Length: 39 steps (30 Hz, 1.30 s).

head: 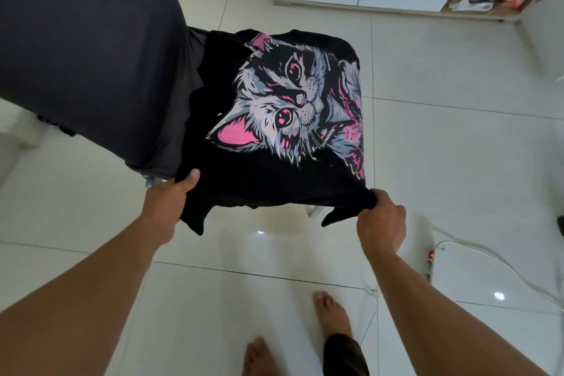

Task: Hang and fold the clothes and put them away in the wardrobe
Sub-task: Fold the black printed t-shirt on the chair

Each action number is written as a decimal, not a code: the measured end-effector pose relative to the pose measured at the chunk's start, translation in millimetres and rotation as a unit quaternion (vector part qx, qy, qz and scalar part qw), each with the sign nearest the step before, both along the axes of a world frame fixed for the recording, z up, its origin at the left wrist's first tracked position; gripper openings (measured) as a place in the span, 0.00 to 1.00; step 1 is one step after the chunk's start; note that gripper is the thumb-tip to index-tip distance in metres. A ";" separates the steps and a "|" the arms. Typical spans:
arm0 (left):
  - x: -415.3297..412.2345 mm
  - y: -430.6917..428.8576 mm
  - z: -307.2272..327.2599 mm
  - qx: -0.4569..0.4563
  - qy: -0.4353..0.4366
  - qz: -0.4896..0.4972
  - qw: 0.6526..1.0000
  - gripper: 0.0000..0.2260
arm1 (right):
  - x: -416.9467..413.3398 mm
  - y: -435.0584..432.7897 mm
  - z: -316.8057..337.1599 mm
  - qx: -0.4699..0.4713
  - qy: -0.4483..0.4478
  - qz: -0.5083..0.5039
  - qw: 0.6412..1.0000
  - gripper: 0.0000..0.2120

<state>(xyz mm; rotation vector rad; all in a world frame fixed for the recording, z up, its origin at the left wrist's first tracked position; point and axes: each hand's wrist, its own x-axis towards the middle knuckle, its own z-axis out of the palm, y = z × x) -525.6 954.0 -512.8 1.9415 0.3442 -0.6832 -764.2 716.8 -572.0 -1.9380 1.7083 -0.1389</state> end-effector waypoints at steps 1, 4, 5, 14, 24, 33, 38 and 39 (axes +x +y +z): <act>3.9 2.6 3.5 -0.013 0.024 0.003 1.000 0.20 | -5.4 -2.3 0.9 0.007 0.003 0.003 1.000 0.26; 10.1 6.7 17.6 -0.056 0.052 -0.021 0.997 0.23 | -17.2 -9.7 4.1 0.022 -0.029 -0.010 0.999 0.26; 12.0 6.4 23.1 -0.072 0.056 -0.030 0.995 0.21 | -19.1 -12.1 4.6 0.026 -0.054 -0.019 0.998 0.24; 27.0 3.7 70.1 -0.204 0.038 0.004 0.978 0.20 | -25.8 -23.5 16.8 -0.012 -0.088 0.021 0.996 0.19; 39.2 -16.4 96.0 -0.238 0.026 -0.021 0.971 0.13 | -8.2 -45.6 38.9 -0.050 -0.112 0.029 0.992 0.13; 70.5 -58.4 119.4 -0.219 -0.001 -0.002 0.976 0.13 | 31.4 -85.9 52.9 -0.054 -0.090 0.047 0.993 0.19; 92.5 -90.4 113.9 -0.232 0.002 0.034 0.972 0.13 | 60.3 -110.0 46.2 -0.053 -0.094 0.064 0.992 0.14; 97.2 -96.3 111.3 -0.227 0.003 0.038 0.973 0.13 | 65.9 -114.8 44.3 -0.057 -0.101 0.070 0.991 0.14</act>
